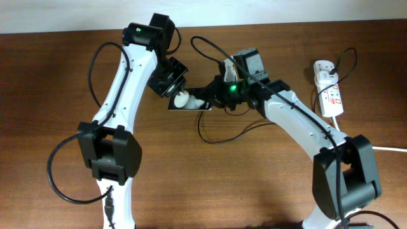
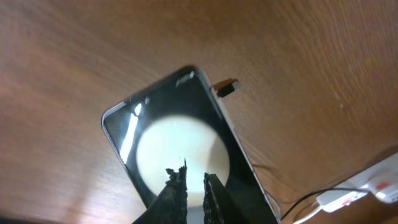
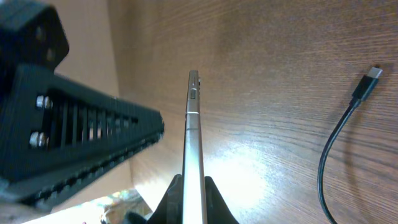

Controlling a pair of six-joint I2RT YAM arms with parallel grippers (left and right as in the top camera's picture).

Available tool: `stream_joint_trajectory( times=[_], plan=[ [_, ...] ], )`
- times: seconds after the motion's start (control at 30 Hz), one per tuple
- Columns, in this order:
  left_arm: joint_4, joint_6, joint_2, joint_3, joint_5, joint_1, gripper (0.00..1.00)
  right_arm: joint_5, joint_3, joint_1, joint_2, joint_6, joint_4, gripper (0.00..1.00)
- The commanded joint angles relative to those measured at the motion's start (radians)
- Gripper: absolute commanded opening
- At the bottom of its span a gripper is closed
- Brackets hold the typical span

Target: Plug charger to phone and switch on socket

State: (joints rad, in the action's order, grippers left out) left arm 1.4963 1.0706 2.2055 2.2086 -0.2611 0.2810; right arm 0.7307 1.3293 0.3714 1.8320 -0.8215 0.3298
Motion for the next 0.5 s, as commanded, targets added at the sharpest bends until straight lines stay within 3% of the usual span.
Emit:
stream_joint_trajectory(
  times=[0.0, 0.13, 0.17, 0.37, 0.47],
  plan=[
    [-0.049, -0.294, 0.007, 0.008, -0.079, -0.009, 0.25, 0.082, 0.019, -0.054, -0.042, 0.09, 0.035, 0.04],
    [-0.076, -0.395, 0.007, 0.008, -0.126, -0.009, 0.38, 0.082, 0.019, -0.112, -0.09, 0.152, 0.123, 0.04],
    [-0.08, -0.417, 0.007, 0.008, -0.13, -0.009, 0.45, 0.082, 0.019, -0.127, -0.101, 0.162, 0.145, 0.04],
    [-0.109, -0.549, 0.007, 0.008, -0.195, -0.01, 0.61, 0.111, 0.019, -0.234, -0.164, 0.28, 0.291, 0.04],
    [-0.128, -0.656, 0.007, 0.008, -0.267, -0.016, 0.65, 0.164, 0.007, -0.285, -0.196, 0.348, 0.329, 0.04]
  ],
)
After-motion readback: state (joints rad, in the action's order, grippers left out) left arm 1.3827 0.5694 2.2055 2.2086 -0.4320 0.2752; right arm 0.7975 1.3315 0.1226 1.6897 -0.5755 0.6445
